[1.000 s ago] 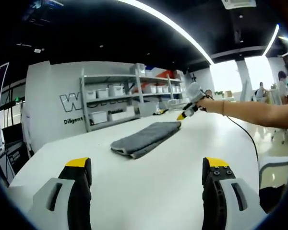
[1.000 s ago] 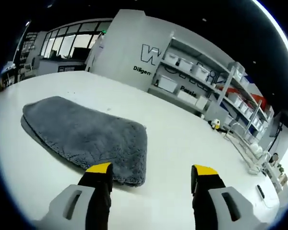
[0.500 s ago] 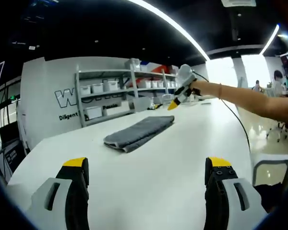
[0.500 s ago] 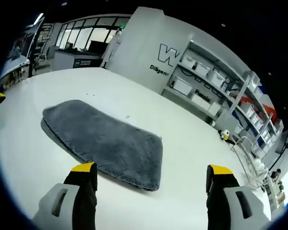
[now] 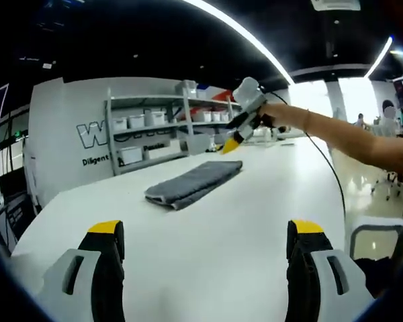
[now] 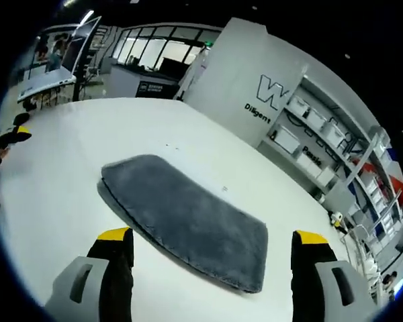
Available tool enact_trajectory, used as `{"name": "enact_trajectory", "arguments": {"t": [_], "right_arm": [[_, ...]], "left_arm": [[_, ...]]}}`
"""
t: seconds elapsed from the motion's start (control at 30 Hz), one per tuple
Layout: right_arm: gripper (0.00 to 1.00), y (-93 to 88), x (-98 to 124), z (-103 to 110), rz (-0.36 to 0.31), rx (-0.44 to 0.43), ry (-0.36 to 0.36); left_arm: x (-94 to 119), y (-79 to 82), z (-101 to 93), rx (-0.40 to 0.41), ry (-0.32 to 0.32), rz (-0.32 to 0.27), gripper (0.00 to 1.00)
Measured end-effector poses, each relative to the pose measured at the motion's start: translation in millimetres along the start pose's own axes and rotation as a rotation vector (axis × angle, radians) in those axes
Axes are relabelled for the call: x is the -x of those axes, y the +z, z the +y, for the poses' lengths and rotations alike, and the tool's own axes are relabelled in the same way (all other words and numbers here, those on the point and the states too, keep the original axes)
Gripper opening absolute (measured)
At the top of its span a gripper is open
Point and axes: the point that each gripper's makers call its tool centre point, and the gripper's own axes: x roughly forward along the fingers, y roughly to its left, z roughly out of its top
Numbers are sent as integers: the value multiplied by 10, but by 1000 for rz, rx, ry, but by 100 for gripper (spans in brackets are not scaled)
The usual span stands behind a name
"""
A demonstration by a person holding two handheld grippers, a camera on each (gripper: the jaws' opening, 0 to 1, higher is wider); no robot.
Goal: Open the folded towel by lifting each exposed corner and separating the folded layers until the towel lies flat within the target outline without major curled edges
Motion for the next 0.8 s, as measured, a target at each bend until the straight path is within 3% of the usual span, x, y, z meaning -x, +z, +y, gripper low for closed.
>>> {"name": "enact_trajectory", "arguments": {"t": [0.17, 0.4, 0.57, 0.67, 0.8], "right_arm": [[98, 145, -100, 250, -25, 34, 33], [95, 383, -285, 820, -60, 123, 119], [80, 521, -371, 1206, -88, 131, 169], [75, 556, -489, 1391, -78, 191, 171], [60, 619, -626, 1633, -96, 235, 208]], "left_arm": [[23, 36, -16, 0, 0, -5, 99], [69, 21, -46, 47, -12, 0, 99], [93, -16, -75, 39, -18, 16, 99], [123, -27, -90, 46, -22, 19, 99], [175, -17, -87, 38, -17, 21, 99]]}}
